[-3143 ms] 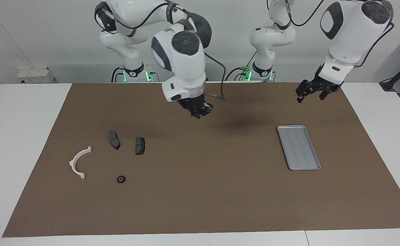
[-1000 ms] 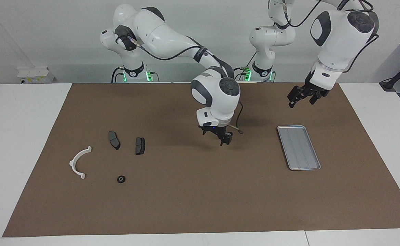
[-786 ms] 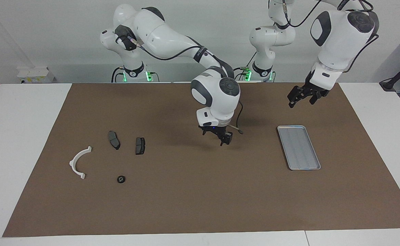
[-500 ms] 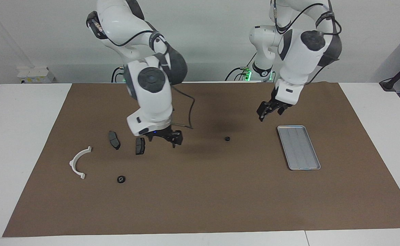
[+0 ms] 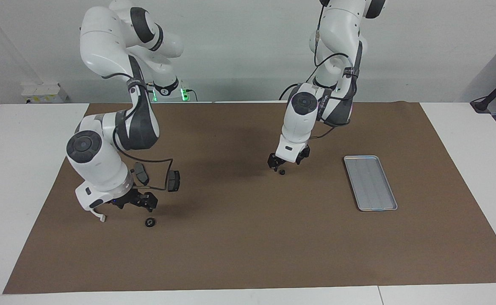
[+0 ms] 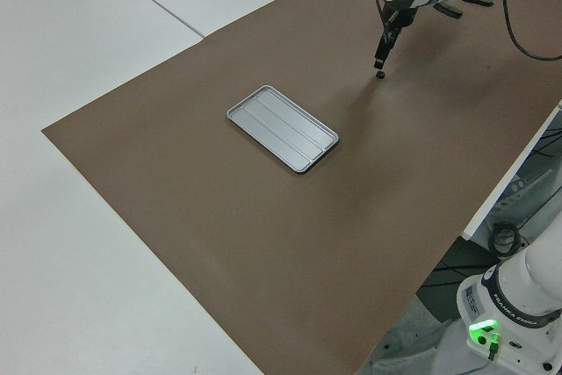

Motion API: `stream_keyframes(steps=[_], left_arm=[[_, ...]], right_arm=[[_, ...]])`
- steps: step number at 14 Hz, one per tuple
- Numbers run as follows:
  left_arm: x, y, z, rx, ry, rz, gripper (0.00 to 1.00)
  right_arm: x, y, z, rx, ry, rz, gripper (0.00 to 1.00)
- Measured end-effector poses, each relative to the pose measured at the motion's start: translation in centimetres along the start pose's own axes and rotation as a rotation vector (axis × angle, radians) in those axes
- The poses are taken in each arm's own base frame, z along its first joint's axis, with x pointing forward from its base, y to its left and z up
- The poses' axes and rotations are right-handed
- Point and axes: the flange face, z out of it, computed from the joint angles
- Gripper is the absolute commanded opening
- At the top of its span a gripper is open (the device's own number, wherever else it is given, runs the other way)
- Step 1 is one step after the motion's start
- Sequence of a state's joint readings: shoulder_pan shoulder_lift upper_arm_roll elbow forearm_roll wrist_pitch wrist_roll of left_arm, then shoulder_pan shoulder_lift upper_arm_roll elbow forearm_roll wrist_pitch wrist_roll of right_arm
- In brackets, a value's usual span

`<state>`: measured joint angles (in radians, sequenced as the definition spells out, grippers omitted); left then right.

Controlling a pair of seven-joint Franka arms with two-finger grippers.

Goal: Pick bearing gear from pile to tray
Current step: 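Grasp the bearing with the left gripper while the right gripper reaches another bearing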

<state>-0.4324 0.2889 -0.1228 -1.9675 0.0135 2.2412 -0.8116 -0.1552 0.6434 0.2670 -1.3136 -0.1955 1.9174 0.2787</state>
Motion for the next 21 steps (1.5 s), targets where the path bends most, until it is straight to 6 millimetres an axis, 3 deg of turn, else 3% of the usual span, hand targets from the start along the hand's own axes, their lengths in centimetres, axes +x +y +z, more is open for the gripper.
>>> stream_keyframes(steps=[3, 5, 9, 13, 17, 20, 21], left_arm=[[-0.6, 0.1, 1.1, -0.02, 0.018, -0.03, 1.0], [-1.0, 0.1, 1.6, -0.031, 0.027, -0.031, 1.0], [-1.3, -0.1, 2.5, -0.035, 0.029, -0.041, 0.94], [-1.2, -0.1, 2.9, -0.035, 0.028, -0.046, 0.87], [-1.0, -0.2, 3.3, -0.035, 0.029, -0.051, 0.63], [-0.8, -0.3, 3.4, -0.035, 0.029, -0.055, 0.23], [-0.7, -0.5, 3.3, -0.032, 0.03, -0.057, 0.17]], right_arm=[[0.7, -0.3, 4.9, 0.002, 0.011, -0.014, 1.0], [0.5, -1.0, 6.9, 0.008, 0.012, -0.016, 1.0], [0.1, -2.6, 7.6, 0.014, 0.021, -0.014, 1.0], [-0.6, -2.9, 9.6, 0.02, 0.027, -0.014, 0.95], [-0.6, -2.9, 9.1, 0.017, 0.038, -0.016, 0.92], [-0.7, -2.8, 9.1, 0.014, 0.034, -0.016, 0.89], [-0.7, -2.8, 9.1, 0.014, 0.033, -0.015, 0.89]])
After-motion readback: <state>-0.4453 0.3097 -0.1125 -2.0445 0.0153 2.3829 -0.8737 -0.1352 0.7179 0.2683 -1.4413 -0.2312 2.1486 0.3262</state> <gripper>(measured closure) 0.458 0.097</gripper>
